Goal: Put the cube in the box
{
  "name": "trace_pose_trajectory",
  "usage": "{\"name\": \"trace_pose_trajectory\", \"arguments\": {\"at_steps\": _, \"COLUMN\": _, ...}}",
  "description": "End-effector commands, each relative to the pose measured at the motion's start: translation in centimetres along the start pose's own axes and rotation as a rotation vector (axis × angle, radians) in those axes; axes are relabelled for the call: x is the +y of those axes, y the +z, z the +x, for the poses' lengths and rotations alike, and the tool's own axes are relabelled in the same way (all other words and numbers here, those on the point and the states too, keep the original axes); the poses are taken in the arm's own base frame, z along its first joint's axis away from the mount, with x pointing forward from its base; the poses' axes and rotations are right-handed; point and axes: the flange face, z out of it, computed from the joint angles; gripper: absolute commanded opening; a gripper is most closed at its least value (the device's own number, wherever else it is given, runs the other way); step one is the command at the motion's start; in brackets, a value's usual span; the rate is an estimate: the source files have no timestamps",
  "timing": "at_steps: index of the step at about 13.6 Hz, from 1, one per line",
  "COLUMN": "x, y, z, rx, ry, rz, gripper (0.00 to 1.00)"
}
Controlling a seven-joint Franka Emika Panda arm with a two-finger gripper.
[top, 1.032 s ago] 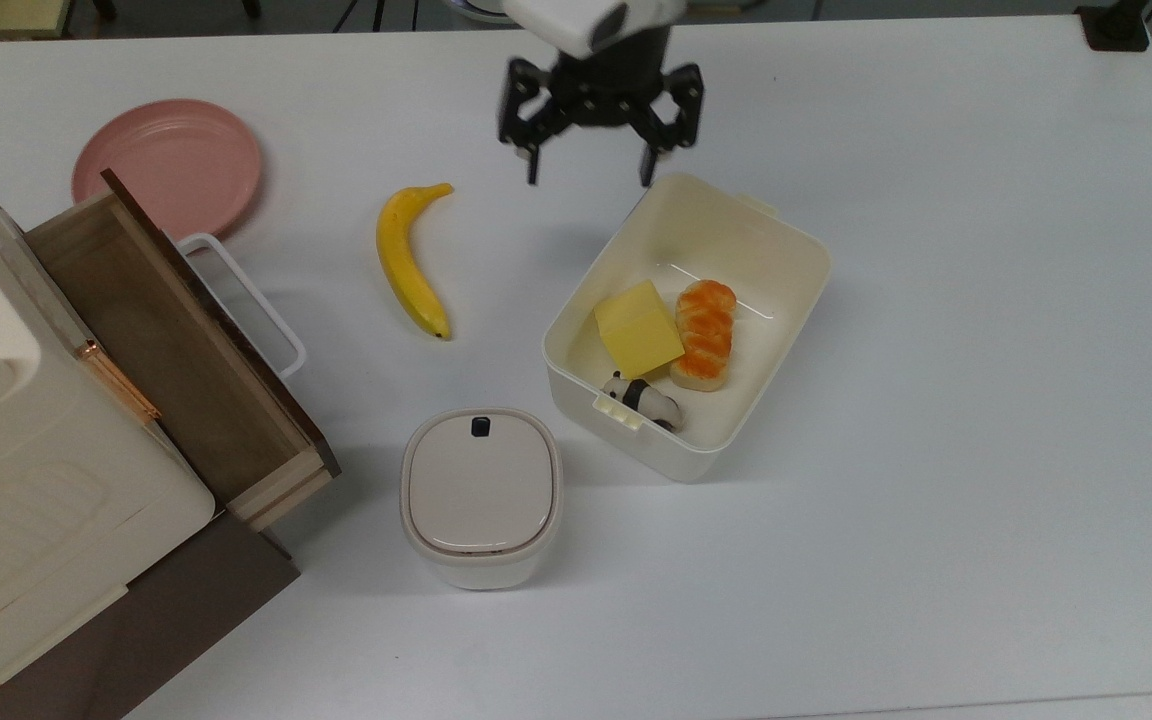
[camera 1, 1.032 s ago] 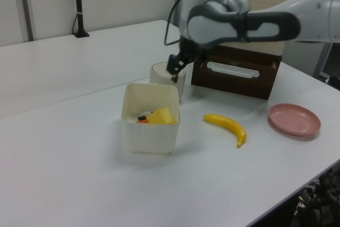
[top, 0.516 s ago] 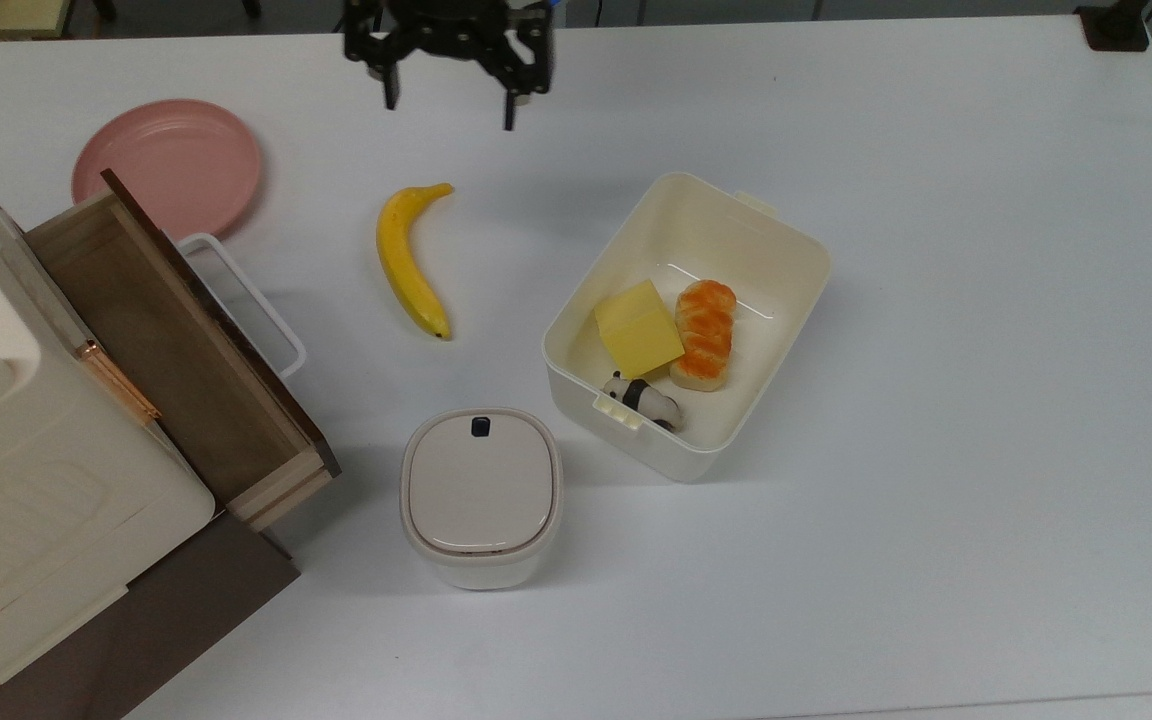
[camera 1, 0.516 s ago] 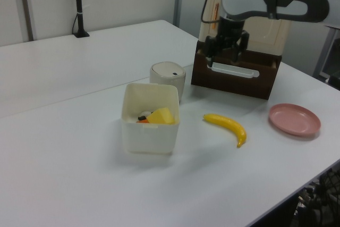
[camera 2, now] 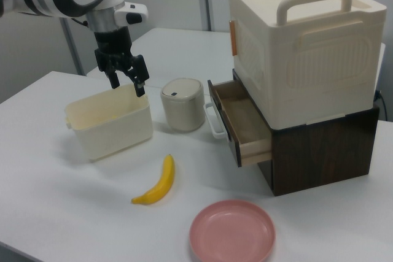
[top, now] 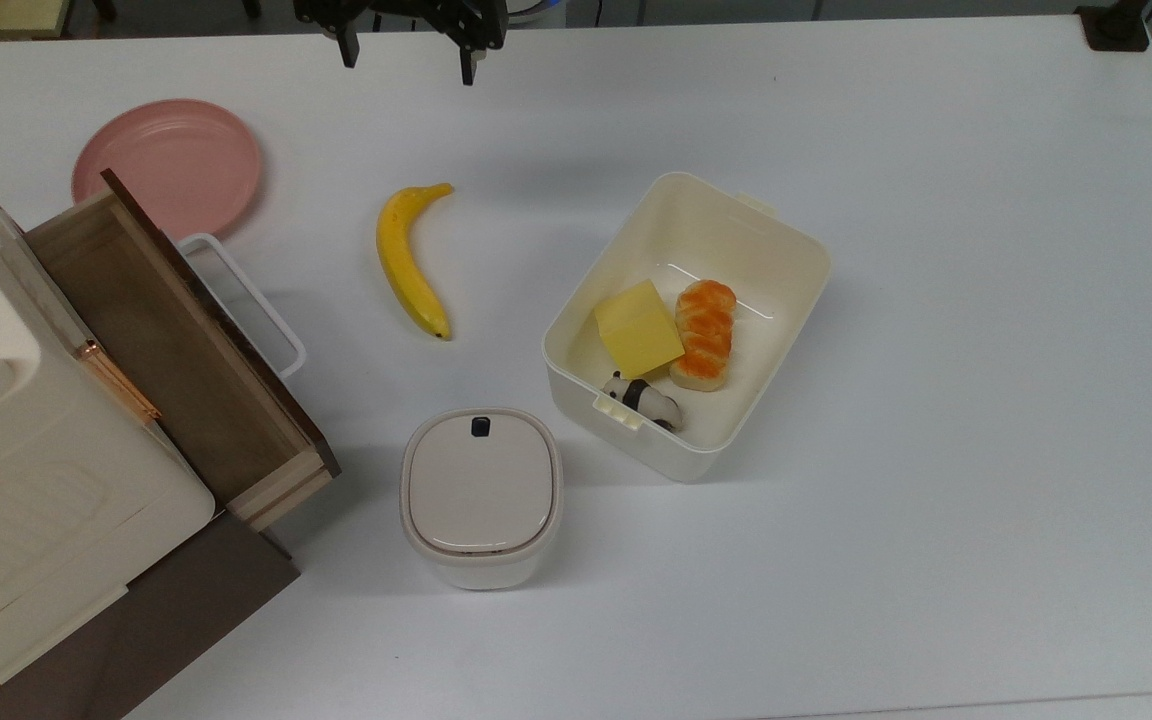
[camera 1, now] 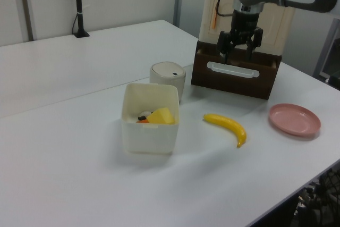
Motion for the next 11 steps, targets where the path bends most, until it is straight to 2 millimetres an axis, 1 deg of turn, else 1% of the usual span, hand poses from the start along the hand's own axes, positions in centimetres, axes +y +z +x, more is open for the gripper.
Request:
{"name": "trace_pose_trajectory", "arguments": {"at_steps": 1, "x": 0.3, "y": 0.3, "z": 0.2, "rx": -0.037, "ry": -0.018, "rz": 0.053, "gripper": 1.0}}
{"name": "trace_pose_trajectory", "arguments": {"at_steps": 2, "x": 0.1, "y": 0.8, "z": 0.8, "rx": -0.043, "ry": -0.02, "rz": 0.05, "gripper": 1.0}}
{"name": "trace_pose_trajectory", "arguments": {"at_steps": 3, "x": -0.6, "y": 1.0, "z": 1.3, "rx": -0.044, "ry": -0.032, "rz": 0.049, "gripper": 1.0}}
{"name": "trace_pose_trajectory", "arguments": {"at_steps": 4, "x": -0.4, "y": 1.0, "z": 1.4, "rx": -0.035, "ry": -0.032, "rz": 0.051, "gripper": 1.0}}
{"name": "trace_pose_trajectory", "arguments": {"at_steps": 8, "x": -1.5, "y": 0.4, "z": 1.0, "rx": -0.025, "ry": -0.063, "rz": 0.052, "gripper": 1.0}}
{"name": "trace_pose_trajectory", "arguments": {"at_steps": 11, "x": -4.4, "y": 0.1, "z": 0.4, "rx": -0.027, "ry": -0.116, "rz": 0.043, "gripper": 1.0}}
